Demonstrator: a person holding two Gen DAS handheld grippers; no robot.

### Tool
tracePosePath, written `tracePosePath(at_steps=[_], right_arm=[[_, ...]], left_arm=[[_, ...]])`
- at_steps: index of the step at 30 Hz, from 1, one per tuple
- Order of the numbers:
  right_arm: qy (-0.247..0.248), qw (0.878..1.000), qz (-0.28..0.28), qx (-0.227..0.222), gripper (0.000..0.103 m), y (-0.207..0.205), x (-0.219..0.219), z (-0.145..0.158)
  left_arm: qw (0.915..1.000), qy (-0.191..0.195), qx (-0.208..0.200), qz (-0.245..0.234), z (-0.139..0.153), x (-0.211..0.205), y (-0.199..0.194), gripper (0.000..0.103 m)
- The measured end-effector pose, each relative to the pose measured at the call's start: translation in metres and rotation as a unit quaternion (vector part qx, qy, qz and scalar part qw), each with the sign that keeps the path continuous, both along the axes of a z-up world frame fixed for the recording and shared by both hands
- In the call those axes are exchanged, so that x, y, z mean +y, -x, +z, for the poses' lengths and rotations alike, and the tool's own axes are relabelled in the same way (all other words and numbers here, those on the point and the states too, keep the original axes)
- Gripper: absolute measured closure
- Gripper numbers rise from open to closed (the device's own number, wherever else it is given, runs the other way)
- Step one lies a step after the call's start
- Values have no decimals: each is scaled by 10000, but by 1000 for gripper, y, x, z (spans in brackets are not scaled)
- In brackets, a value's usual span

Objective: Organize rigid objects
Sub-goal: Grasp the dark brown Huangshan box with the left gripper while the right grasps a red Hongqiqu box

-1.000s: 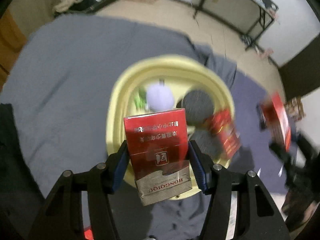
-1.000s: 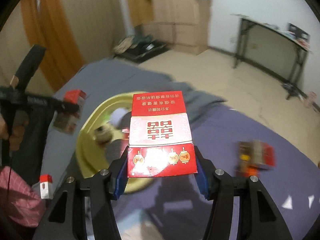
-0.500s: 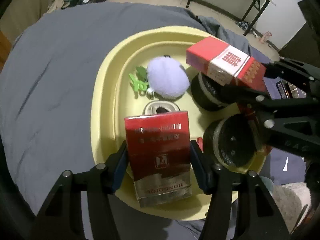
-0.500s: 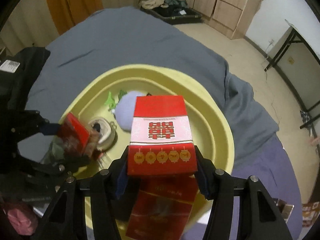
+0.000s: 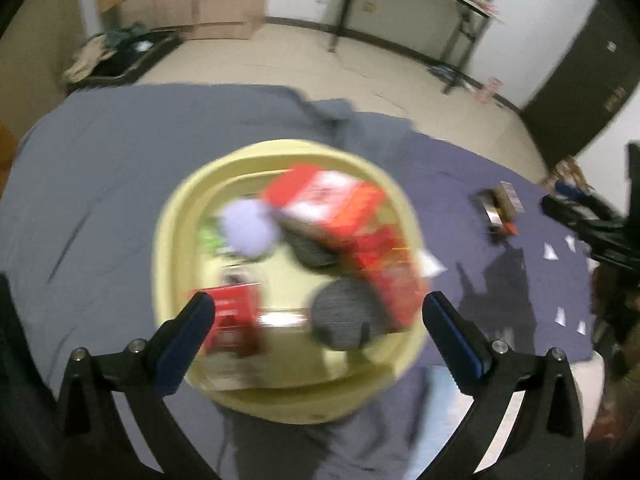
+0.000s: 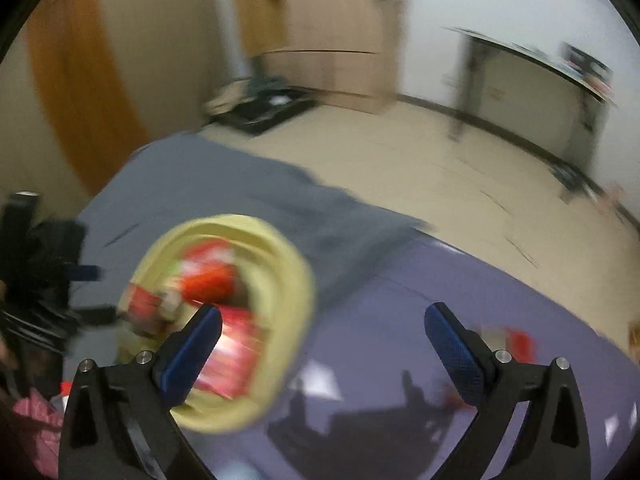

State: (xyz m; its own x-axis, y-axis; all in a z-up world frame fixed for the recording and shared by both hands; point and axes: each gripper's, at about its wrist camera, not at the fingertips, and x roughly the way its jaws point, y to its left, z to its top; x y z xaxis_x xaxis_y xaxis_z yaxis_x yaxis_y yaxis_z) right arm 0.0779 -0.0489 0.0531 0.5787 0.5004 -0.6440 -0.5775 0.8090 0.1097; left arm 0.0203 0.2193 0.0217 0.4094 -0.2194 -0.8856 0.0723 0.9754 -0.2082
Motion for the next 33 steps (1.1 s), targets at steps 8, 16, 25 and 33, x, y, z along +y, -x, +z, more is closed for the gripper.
tracePosePath(at_steps=[8, 16, 25, 33], right_arm=[[-621, 9859, -1161, 1028, 0, -29, -145, -69], [-728, 9877, -798, 1127, 0, -87, -116, -96], [-734, 9900, -501, 1100, 13, -125, -118, -123], [-294, 9885, -1469, 194, 13, -98, -225, -123]], left_arm=[[9982, 52, 228, -551, 13, -103, -23, 0], [9970, 74, 577, -508, -24, -140, -38, 0], [9922, -196, 842, -898, -59, -201, -56, 0], [9933, -257, 1101, -235, -102, -275, -113, 0]])
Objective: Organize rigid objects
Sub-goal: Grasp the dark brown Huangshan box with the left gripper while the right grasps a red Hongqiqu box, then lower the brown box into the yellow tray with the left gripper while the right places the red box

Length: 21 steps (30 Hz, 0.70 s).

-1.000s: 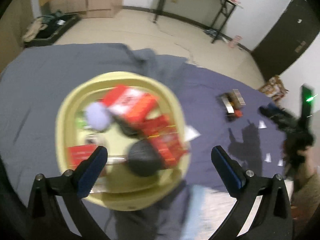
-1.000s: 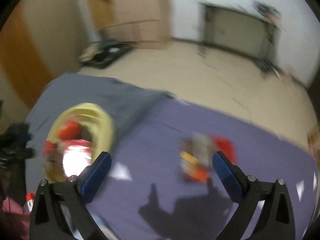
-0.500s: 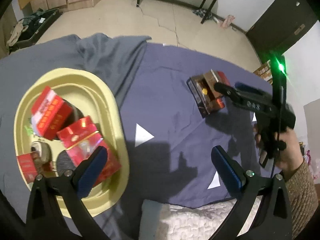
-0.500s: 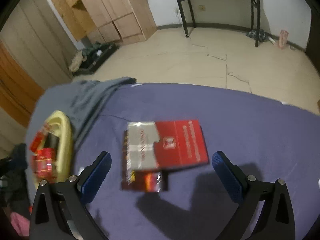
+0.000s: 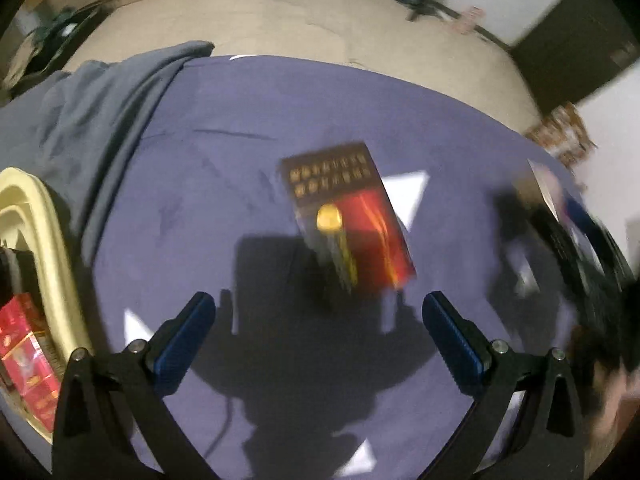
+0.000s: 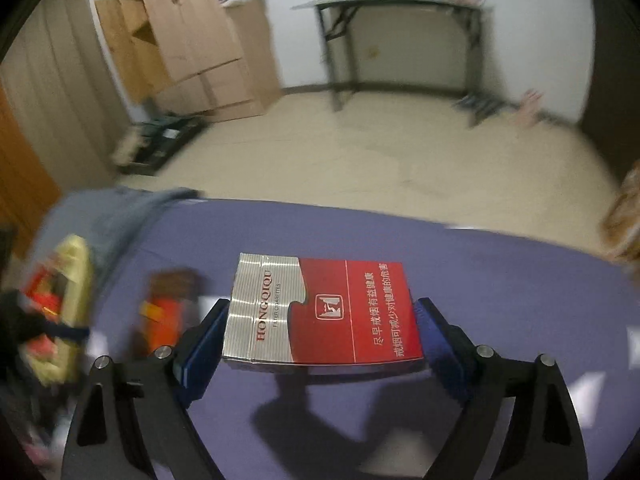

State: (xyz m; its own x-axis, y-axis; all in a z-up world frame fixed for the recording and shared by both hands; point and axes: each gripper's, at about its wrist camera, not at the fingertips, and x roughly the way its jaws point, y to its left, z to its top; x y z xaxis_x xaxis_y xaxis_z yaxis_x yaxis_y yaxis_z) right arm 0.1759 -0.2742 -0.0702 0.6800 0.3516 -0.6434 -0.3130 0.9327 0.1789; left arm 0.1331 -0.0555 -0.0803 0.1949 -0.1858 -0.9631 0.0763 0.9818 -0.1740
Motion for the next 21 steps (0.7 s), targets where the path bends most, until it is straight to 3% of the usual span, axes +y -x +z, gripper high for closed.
tracePosePath(at_steps=[3, 5, 6, 8, 9, 10, 13, 18, 21], right_arm=[[470, 9986, -220, -40, 13, 16, -30, -15], [510, 9984, -252, 16, 13, 25, -42, -25], [522, 9983, -271, 35, 13, 29, -46, -29], [580, 9979, -281, 5, 13, 36, -48, -36], [637, 9976, -277, -32, 14, 40, -48, -40], [681, 9973, -265, -55, 14, 43, -46, -41], [899, 9956, -170, -221, 14, 48, -32, -39], [712, 9970, 74, -293, 14, 65, 5, -12], [586, 9969, 311, -420, 14, 83, 23, 23]], left_arm=[[9996, -116, 29, 265, -18, -15, -16, 0], [9987, -341, 100, 356, -29, -22, -21, 0], [9983, -436, -83, 369, -29, -25, -21, 0], [9976, -457, -336, 386, -24, -25, -17, 11], [9975, -465, -382, 379, -22, -24, -14, 24], [9975, -437, -429, 351, -18, -20, -12, 46], [9987, -269, -265, 356, -6, 0, 0, 45], [9955, 96, -451, 830, 44, 68, 24, 45], [9935, -225, -805, 773, 85, 104, 45, 45]])
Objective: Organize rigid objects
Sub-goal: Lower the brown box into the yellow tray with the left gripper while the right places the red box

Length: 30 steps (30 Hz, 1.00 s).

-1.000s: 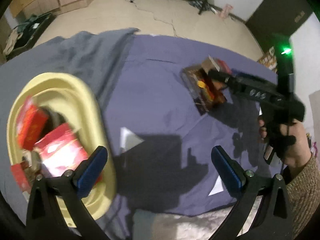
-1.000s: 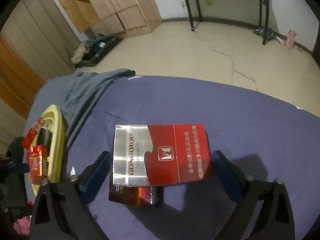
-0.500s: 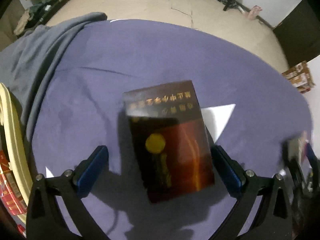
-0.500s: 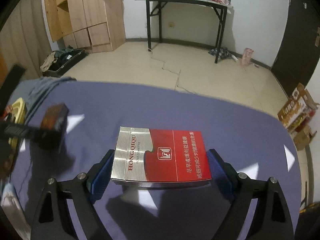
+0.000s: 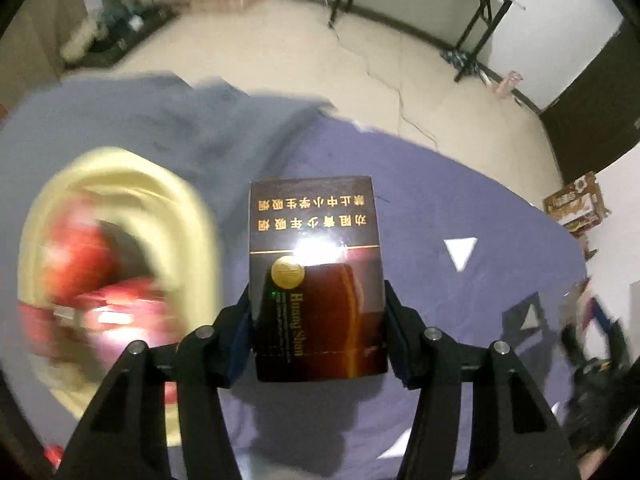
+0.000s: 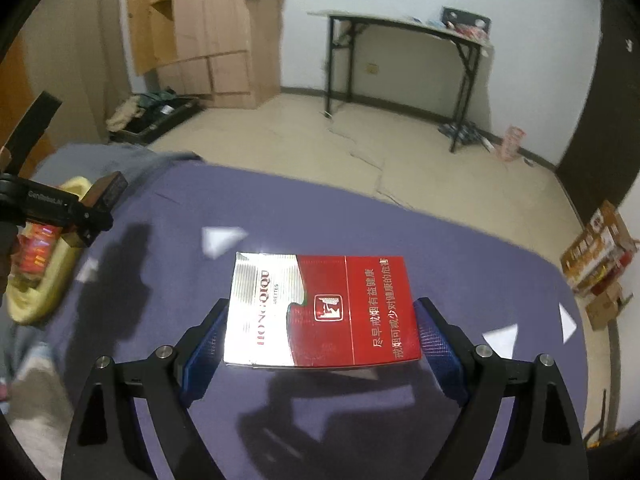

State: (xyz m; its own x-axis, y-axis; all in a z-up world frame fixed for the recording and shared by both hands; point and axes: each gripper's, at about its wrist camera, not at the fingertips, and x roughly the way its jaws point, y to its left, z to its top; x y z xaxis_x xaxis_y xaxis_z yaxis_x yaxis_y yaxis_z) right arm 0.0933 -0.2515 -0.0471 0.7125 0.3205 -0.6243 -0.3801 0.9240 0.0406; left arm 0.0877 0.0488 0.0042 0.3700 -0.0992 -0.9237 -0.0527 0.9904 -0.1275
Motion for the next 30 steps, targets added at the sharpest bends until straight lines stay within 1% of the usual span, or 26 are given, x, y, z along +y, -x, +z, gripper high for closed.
tracePosePath(at_steps=[1, 2, 3, 4, 5, 6, 7, 10, 12, 14, 17, 20, 22, 25, 27, 30], right_arm=[[-37, 10000, 68, -18, 14, 7, -1, 9], [-50, 9998, 158, -69, 14, 15, 6, 23], [-17, 9997, 212, -108, 14, 22, 7, 35], [82, 9993, 306, -176, 14, 31, 19, 51], [138, 9990, 360, -212, 14, 36, 24, 62], [212, 9984, 448, -259, 14, 43, 35, 77], [281, 9976, 541, -334, 14, 52, 45, 91], [492, 9936, 839, -567, 14, 81, 72, 128], [565, 9912, 1036, -604, 14, 96, 90, 139], [512, 9892, 1246, -576, 14, 112, 111, 147], [398, 9863, 1524, -482, 14, 118, 141, 150], [340, 9849, 1663, -340, 14, 117, 164, 140], [328, 9835, 1759, -250, 14, 110, 178, 128], [466, 9788, 1983, -196, 14, 107, 211, 109], [560, 9744, 2173, -116, 14, 102, 233, 94], [658, 9694, 2363, 54, 14, 92, 264, 71]], left_arm=[[9998, -163, -110, -64, 13, 12, 8, 45], [9996, -194, -182, -68, 26, 24, 17, 45], [9997, -155, -205, -30, 36, 38, 21, 45], [9997, -64, -236, 21, 44, 52, 25, 45], [9994, 71, -318, 104, 58, 70, 33, 45], [9991, 121, -367, 144, 63, 81, 31, 45], [9988, 145, -436, 174, 73, 97, 37, 45], [9982, -44, -572, 181, 85, 129, 52, 45], [9981, -75, -594, 170, 87, 148, 57, 45], [9981, -68, -572, 196, 83, 164, 65, 45], [9984, -31, -498, 257, 65, 184, 70, 45], [9988, 29, -365, 338, 48, 205, 68, 45], [9987, 91, -314, 403, 40, 219, 68, 45], [9984, 253, -128, 493, 15, 238, 59, 45], [9984, 304, 8, 482, 0, 243, 54, 45], [9985, 350, 84, 411, -20, 243, 45, 45]])
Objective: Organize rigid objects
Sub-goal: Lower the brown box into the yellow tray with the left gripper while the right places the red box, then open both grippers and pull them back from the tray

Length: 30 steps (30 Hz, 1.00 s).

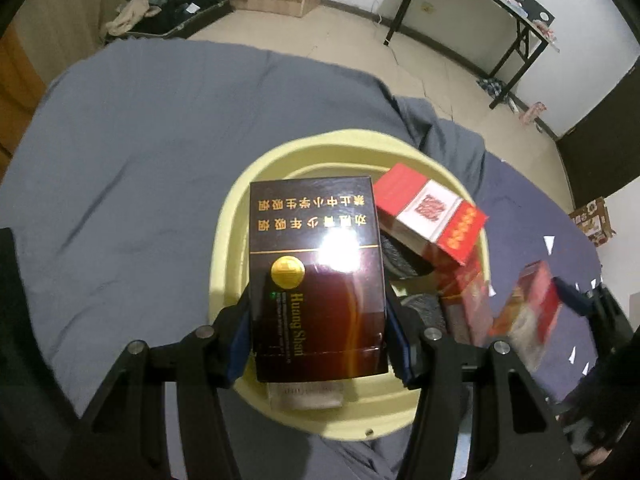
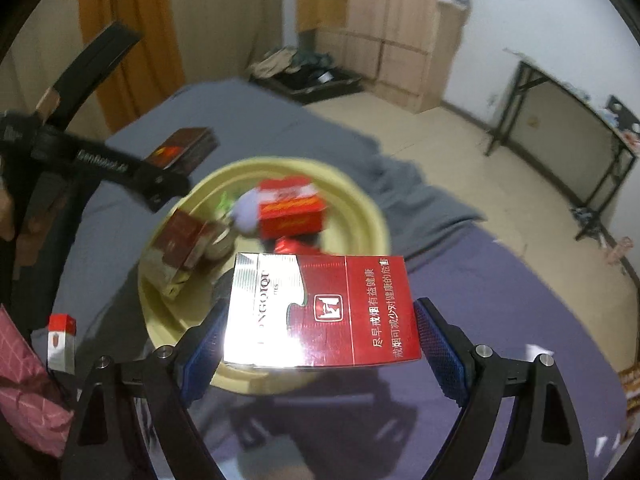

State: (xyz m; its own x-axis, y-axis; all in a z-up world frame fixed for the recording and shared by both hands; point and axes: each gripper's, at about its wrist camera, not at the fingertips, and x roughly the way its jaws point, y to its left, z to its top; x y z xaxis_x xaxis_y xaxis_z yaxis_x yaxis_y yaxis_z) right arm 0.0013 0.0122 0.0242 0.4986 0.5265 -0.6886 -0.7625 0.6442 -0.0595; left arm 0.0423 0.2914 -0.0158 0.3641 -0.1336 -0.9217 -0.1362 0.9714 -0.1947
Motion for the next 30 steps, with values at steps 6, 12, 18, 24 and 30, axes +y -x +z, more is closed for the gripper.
tracePosePath(at_steps=[6, 12, 18, 24, 30], right_arm=[[190, 9998, 68, 91, 14, -28, 44, -26], [227, 9996, 60, 148, 11, -58, 72, -27], [168, 9996, 159, 165, 1, -64, 75, -20], [-597, 9970, 496, -58, 0, -51, 15, 0], [-20, 9973, 621, -401, 0, -60, -54, -49]], left_arm=[[9997, 61, 226, -44, -25, -2, -31, 45], [9993, 120, 363, -23, -43, 2, -35, 30], [9985, 175, -427, 282, -4, 6, 10, 0], [9948, -8, -1014, -31, 23, -29, 85, 0], [9900, -252, -1351, -318, -36, -70, 179, 0]])
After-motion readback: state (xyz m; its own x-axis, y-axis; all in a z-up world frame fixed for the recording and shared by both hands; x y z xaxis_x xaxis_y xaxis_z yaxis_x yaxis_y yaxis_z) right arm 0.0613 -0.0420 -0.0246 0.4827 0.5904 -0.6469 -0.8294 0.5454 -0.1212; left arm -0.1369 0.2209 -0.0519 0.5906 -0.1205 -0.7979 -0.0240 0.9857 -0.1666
